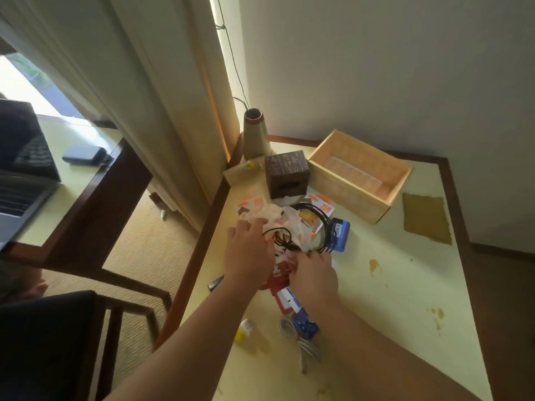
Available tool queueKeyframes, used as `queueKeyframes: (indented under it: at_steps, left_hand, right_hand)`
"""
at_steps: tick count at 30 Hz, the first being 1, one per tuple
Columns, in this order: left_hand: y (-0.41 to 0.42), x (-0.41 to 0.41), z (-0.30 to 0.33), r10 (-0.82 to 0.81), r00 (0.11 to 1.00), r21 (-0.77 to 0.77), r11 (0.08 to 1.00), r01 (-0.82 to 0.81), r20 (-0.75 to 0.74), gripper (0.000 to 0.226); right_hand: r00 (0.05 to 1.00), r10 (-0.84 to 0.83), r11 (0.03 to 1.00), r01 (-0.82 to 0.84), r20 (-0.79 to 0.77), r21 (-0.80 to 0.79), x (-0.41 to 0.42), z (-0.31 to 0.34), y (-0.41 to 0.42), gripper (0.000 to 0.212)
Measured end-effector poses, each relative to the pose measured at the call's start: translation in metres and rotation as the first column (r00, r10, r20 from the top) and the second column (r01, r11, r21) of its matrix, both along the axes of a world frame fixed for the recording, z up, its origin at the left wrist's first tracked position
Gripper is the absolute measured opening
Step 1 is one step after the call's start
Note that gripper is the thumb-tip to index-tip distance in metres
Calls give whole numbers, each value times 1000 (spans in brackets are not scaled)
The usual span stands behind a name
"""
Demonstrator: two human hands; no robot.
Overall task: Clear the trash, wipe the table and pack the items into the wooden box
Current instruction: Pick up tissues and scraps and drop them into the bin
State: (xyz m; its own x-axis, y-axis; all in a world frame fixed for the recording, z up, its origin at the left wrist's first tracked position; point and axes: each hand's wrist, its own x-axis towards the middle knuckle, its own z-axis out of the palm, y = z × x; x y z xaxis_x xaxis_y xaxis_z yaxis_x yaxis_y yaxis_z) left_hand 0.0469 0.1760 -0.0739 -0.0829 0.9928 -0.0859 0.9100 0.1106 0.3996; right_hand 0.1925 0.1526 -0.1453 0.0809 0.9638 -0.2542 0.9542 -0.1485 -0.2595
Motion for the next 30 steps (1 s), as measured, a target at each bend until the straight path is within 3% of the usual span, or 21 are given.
queueKeyframes:
  at_steps: [5,11,13,16,21,30]
  left_hand:
    - [38,-10,-11,-65,997,-34,997,64,-35,51]
    - [72,-17,-14,-120,991,29,992,119,54,39]
    - [82,-19,-16,-173,984,-24,985,172,-30,46]
    - [93,-20,-21,-265,954,-188,953,238,-138,55]
    - [95,-25,-39,-318,941,-264,923,281,-112,43]
    - [54,-46,-38,-52,993,61,997,46,105,29]
  right_hand:
    - [998,26,999,-28,61,36,-2,-10,3,25]
    - [985,-52,988,74,-162,137,4,5,-11,15]
    - [963,-116,981,149,-243,124,5,19,-19,9]
    - [892,-219,951,285,-395,118,8,44,-23,16]
    - [905,-207,960,262,-372,102,10,57,3,29]
    - [952,-181,969,215,-247,118,0,36,59,33]
